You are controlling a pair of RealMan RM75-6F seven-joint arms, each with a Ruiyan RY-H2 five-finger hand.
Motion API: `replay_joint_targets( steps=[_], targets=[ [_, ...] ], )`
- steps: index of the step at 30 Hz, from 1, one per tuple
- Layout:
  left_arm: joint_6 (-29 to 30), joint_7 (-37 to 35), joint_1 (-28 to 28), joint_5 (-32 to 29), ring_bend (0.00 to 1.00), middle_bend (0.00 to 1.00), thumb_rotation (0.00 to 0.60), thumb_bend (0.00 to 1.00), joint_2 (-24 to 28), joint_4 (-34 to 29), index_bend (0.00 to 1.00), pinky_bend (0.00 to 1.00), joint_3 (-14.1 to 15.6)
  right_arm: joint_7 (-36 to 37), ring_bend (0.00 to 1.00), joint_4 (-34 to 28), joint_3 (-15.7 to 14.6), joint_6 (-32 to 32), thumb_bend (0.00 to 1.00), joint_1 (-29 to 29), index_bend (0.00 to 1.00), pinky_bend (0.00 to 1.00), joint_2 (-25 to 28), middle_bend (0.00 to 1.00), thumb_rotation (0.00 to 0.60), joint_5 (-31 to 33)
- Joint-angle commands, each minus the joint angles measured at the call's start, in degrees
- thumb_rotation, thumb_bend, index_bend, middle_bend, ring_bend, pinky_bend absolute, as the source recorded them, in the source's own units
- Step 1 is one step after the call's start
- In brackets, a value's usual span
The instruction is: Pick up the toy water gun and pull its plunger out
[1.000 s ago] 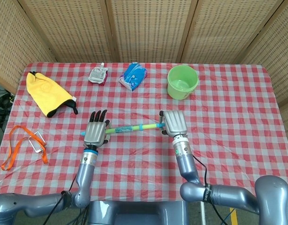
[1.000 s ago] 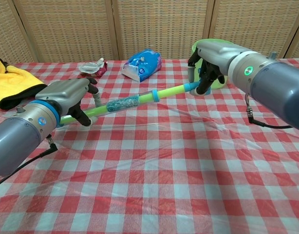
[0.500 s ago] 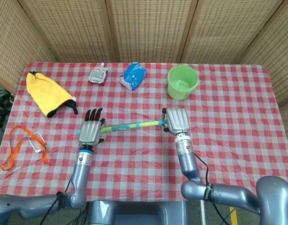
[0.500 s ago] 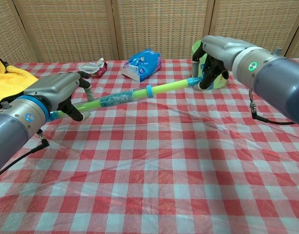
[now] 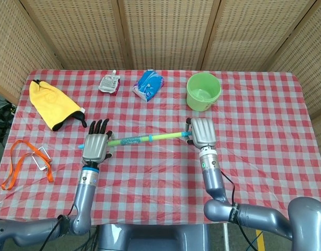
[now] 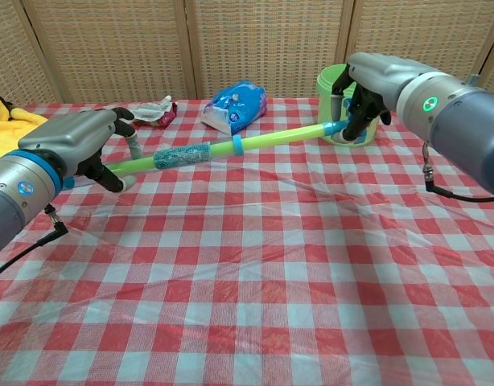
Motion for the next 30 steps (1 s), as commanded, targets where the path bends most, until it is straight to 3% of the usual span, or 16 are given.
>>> replay_joint_targets(
  steps=[1,30],
  targets=[
    [0.1,-0.24,0.34,0.25,0.0,0.0,0.6,0.52,0.42,-0.19,0.54,0.0,0.13,0.14,0.98,0.17,0.11,0.01,0.54,-0.24,0.8,0.74,0.21,1.0,0.6,0.22],
    [-0.15,-2.18,2.78,2.42,0.0,0.0,0.6,0.54,4.05,-0.42,0.55,0.0,1.07,-0.97,0.98,4.42,1.13,1.82,0.54,-1.66,0.8,0.74,0.78,1.0,0.6,2.13]
  ],
)
